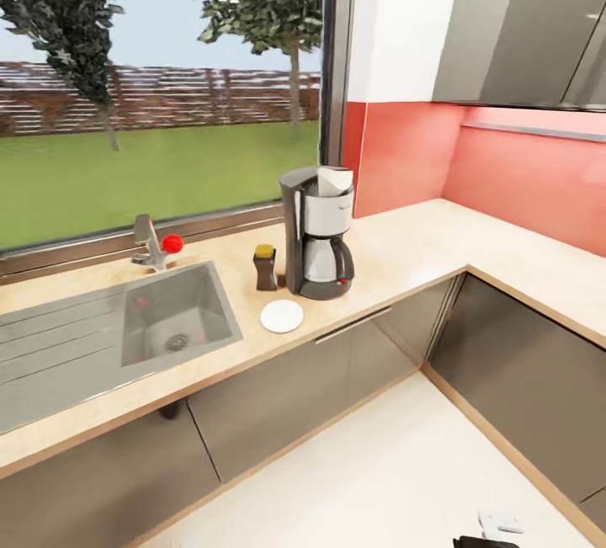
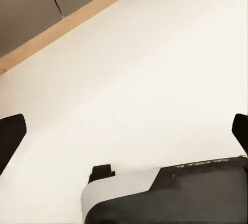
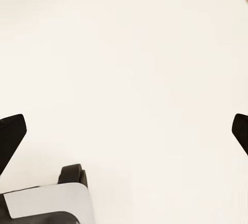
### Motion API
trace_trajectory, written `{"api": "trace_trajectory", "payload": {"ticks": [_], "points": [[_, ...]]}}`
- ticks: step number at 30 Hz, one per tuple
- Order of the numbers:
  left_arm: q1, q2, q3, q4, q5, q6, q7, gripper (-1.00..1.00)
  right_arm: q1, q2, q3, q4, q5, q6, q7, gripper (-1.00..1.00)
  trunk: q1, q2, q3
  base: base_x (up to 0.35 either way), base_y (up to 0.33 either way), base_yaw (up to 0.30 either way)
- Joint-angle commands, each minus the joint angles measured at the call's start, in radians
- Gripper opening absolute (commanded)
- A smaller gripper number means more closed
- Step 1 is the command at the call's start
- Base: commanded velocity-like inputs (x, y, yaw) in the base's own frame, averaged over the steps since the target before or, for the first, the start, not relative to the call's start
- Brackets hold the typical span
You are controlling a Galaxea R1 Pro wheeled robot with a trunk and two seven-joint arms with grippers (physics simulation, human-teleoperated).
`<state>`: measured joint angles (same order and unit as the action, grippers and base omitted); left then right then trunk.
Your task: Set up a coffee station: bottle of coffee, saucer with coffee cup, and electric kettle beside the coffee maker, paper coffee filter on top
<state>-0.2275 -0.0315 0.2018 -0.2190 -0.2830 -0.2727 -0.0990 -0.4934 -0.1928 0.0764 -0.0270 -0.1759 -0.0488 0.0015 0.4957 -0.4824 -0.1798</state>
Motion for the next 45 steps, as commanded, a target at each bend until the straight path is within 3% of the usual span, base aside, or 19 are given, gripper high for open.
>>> {"api": "trace_trajectory", "payload": {"ticks": [1,4,6,11,19,23,28,32,37,45], "points": [[-0.001,-0.006,0.010,0.002,-0.033,-0.002,0.020,1.00,-0.001,-0.001,0.009,0.001,-0.010,-0.003,0.000,1.00,0.000,-0.002,-0.002,0.000,0.000,0.276],[-0.001,-0.022,0.010,0.018,-0.080,-0.002,0.060,1.00,-0.001,-0.002,0.009,0.001,-0.009,-0.003,0.000,1.00,0.000,-0.002,-0.004,0.000,0.000,0.273],[-0.001,-0.027,0.011,0.024,-0.088,-0.002,0.067,1.00,-0.001,-0.002,0.009,0.001,-0.008,-0.003,0.000,1.00,0.000,-0.002,-0.006,0.000,0.000,0.260],[-0.001,-0.029,0.013,0.029,-0.091,0.000,0.086,1.00,-0.001,0.001,0.011,0.001,-0.007,-0.002,0.000,1.00,0.000,-0.002,-0.010,0.000,0.000,0.231],[-0.001,-0.032,0.013,0.031,-0.092,0.001,0.183,1.00,-0.001,0.002,0.012,0.001,-0.006,-0.002,0.000,1.00,0.000,-0.002,-0.017,0.000,0.000,0.244],[0.064,-0.016,0.016,0.096,-0.089,0.010,0.289,1.00,0.000,0.005,0.013,0.001,-0.005,-0.002,0.000,1.00,0.000,-0.002,-0.020,0.000,0.000,0.244],[0.134,-0.016,0.018,0.146,-0.085,0.011,0.313,1.00,0.005,0.006,0.013,0.001,-0.005,-0.002,0.001,1.00,0.000,-0.002,-0.024,0.000,0.000,0.250],[0.144,-0.014,0.034,0.177,-0.058,0.010,0.317,1.00,0.008,0.006,0.013,0.002,-0.005,-0.002,0.001,1.00,0.000,-0.002,-0.027,0.000,0.000,0.253],[0.146,0.007,0.111,0.182,0.042,0.010,0.320,1.00,0.013,0.010,0.013,0.002,-0.005,-0.002,0.001,1.00,0.000,-0.002,-0.031,0.000,0.000,0.253],[0.152,0.017,0.125,0.183,0.063,0.010,0.314,1.00,0.021,0.016,0.013,0.002,-0.005,0.000,0.002,1.00,0.000,-0.002,-0.037,0.000,0.000,0.253]]}}
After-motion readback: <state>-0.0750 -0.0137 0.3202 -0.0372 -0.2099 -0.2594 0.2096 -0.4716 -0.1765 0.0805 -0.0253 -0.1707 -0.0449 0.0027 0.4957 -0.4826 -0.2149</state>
